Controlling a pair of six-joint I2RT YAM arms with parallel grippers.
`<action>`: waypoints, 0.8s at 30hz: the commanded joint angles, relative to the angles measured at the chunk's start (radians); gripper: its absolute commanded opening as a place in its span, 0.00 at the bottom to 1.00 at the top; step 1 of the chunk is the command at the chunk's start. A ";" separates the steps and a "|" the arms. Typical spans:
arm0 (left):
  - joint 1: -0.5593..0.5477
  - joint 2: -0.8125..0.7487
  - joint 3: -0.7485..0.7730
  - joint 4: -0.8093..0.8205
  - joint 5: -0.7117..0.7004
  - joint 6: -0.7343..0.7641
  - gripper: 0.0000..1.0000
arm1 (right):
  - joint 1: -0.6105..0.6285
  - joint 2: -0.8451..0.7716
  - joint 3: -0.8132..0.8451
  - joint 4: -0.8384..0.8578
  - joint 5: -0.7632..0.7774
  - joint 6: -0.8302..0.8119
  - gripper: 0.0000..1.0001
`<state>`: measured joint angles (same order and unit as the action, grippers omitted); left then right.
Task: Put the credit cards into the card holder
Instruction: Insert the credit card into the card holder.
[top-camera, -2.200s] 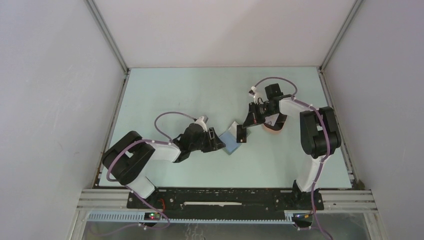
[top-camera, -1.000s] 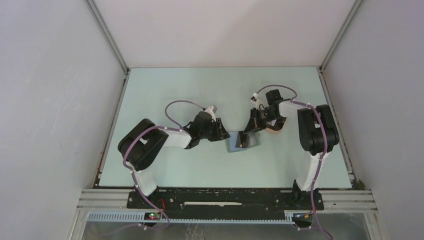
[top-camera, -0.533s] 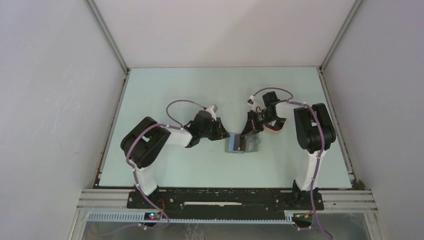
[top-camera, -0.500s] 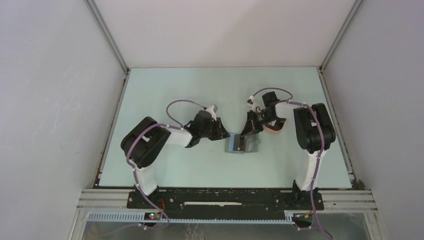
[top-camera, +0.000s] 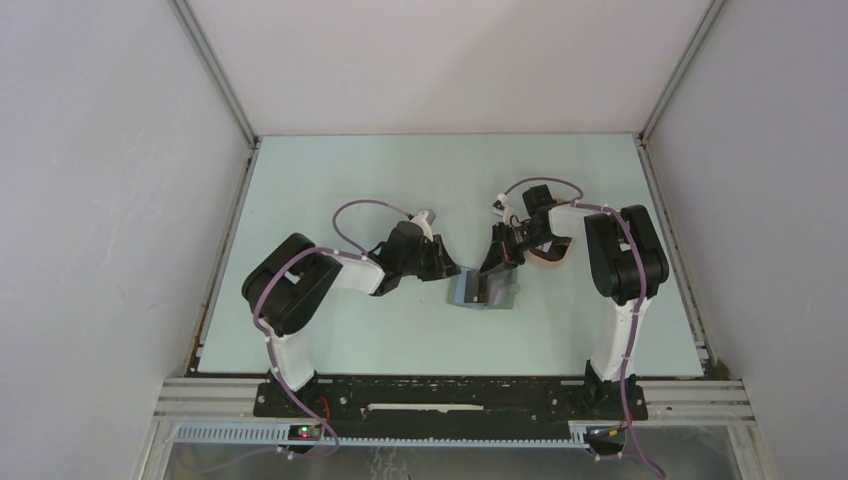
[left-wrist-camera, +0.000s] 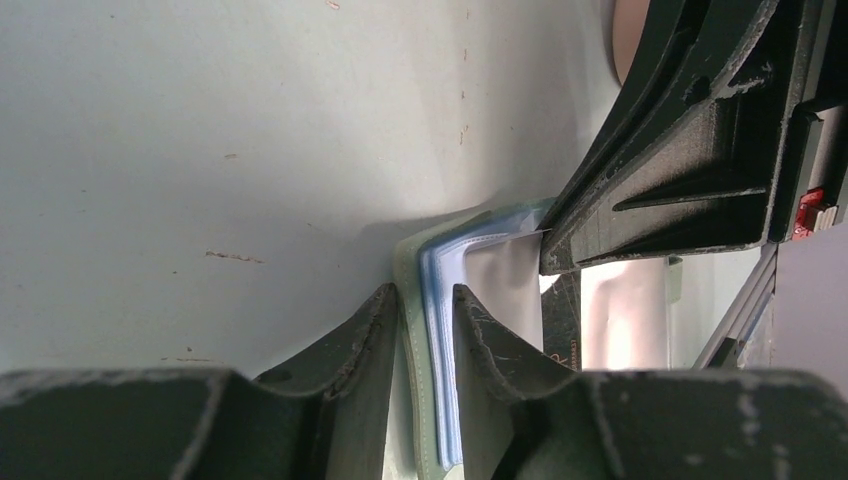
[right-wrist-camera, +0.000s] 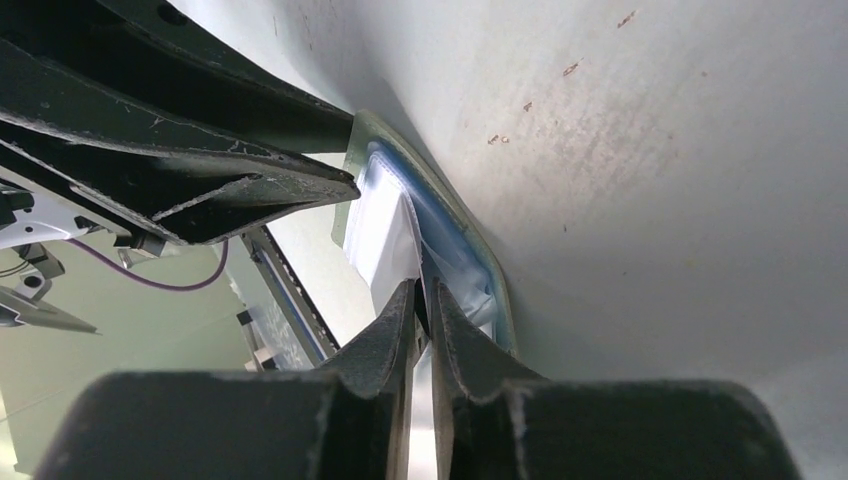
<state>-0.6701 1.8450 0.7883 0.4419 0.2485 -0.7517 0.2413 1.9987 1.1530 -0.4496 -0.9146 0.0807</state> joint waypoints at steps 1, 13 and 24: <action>-0.004 -0.009 -0.057 -0.081 -0.031 0.027 0.35 | -0.007 -0.044 0.023 -0.014 0.022 -0.039 0.17; -0.096 -0.266 -0.108 -0.182 -0.186 0.107 0.64 | -0.004 -0.017 0.022 0.001 0.016 -0.005 0.09; -0.291 -0.149 0.166 -0.428 -0.455 0.149 0.84 | -0.002 -0.025 0.022 0.005 0.022 -0.004 0.09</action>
<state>-0.9447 1.6463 0.8467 0.0948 -0.0868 -0.6384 0.2371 1.9987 1.1530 -0.4534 -0.9184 0.0772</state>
